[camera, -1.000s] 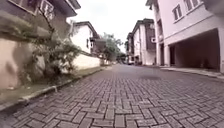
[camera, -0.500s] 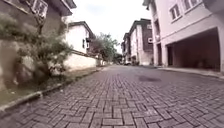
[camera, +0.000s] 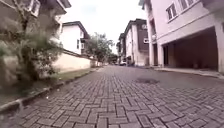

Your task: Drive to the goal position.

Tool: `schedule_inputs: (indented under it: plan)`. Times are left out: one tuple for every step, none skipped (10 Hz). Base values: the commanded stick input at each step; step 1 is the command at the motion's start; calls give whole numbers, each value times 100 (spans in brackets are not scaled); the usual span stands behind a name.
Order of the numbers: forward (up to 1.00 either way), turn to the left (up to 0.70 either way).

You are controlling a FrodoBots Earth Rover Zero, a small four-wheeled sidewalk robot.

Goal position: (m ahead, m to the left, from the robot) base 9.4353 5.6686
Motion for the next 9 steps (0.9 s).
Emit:
schedule_inputs:
  plan:
    - [69, 3]
    - [69, 3]
    - [69, 3]
    - [69, 3]
    - [69, 3]
    - [69, 3]
    - [69, 3]
    - [69, 3]
    - [69, 3]
